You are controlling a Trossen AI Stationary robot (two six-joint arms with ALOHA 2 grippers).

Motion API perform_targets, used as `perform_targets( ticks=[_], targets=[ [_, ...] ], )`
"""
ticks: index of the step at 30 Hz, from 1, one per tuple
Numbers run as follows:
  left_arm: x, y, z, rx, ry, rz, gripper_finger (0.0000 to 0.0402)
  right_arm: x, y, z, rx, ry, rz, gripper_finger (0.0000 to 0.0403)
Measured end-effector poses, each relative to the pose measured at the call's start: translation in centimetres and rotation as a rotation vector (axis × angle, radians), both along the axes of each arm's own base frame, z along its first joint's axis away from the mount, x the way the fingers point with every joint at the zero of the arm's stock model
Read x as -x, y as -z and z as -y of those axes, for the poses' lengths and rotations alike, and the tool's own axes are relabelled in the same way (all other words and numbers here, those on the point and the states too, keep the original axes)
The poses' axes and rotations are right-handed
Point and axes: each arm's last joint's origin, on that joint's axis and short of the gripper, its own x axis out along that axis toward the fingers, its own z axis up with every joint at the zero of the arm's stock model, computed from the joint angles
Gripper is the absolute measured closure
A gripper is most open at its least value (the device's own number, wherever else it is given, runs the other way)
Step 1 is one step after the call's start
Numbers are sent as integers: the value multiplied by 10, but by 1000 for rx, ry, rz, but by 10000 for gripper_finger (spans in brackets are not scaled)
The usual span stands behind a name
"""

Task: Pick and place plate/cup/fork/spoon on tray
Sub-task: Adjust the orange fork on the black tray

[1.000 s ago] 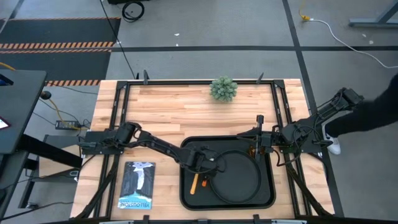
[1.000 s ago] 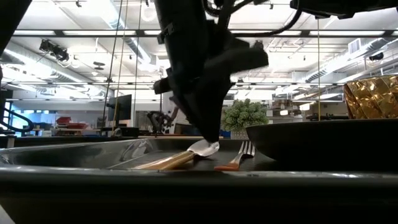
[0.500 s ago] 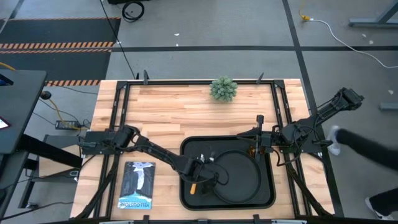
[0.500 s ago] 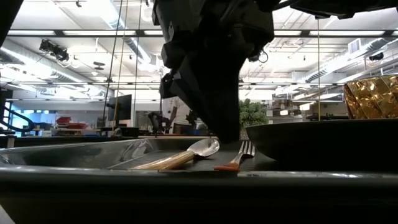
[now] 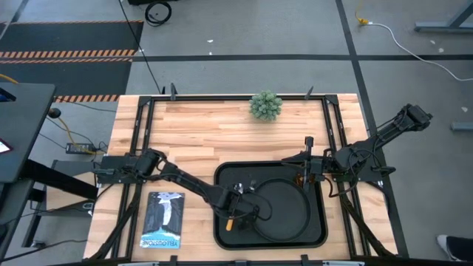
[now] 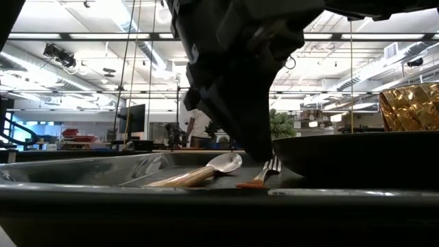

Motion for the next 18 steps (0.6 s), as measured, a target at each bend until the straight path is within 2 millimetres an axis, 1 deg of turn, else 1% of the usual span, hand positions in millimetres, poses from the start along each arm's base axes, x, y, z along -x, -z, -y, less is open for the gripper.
perform_targets(
  ticks=[4, 6, 8, 11, 15, 18],
  targets=[
    [-1, 0, -3, -30, 8, 6, 361, 0, 0, 0, 0, 0, 0, 339],
    [-3, 4, -4, -27, 5, 2, 361, 0, 0, 0, 0, 0, 1, 339],
    [-3, 10, -3, 4, 23, -24, 361, 0, 0, 0, 0, 0, 0, 339],
    [-4, 13, -1, 38, 40, -36, 361, 0, 0, 0, -1, 0, -2, 339],
    [-3, 13, 2, 43, 32, -35, 361, 0, 0, 0, -1, 0, -1, 339],
    [-3, 13, 2, 73, -9, -35, 361, 0, 0, 0, -1, 0, 0, 339]
  ],
)
